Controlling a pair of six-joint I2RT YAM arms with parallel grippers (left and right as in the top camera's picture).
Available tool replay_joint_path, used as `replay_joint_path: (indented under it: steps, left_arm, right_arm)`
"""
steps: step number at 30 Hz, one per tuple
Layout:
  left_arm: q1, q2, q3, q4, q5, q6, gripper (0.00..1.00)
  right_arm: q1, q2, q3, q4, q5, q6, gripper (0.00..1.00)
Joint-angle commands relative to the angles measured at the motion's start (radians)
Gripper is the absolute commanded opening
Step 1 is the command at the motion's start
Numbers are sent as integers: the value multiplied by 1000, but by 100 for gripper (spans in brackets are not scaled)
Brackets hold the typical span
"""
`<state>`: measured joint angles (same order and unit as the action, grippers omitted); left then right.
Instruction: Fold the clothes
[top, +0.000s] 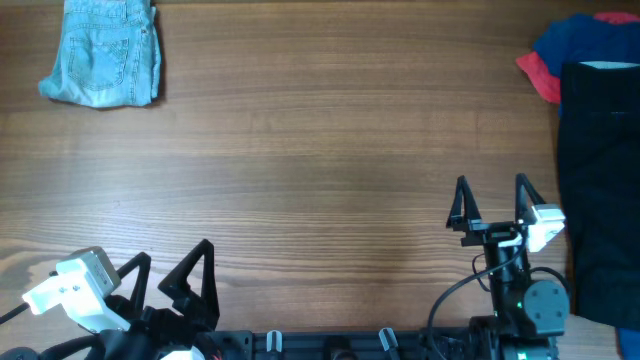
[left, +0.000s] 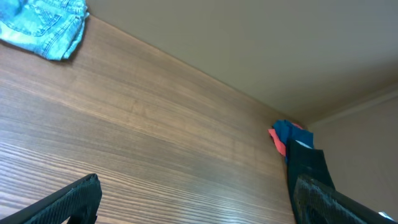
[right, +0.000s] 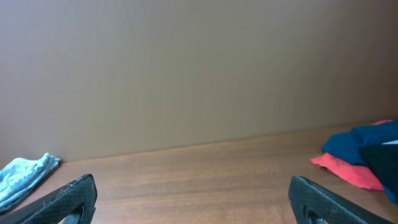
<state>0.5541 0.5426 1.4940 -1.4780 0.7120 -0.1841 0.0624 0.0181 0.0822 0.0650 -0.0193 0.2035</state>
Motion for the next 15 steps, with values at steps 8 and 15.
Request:
replay_joint_path:
  steps: [8,15]
  left_arm:
    - [-3,-5,-2,2,1,20,100]
    - [-3,-5,-2,2,1,20,100]
  right_arm:
    - [4,-15,-77,27,22,-30,100]
    - [4,-15,-77,-63,-40,-391,100]
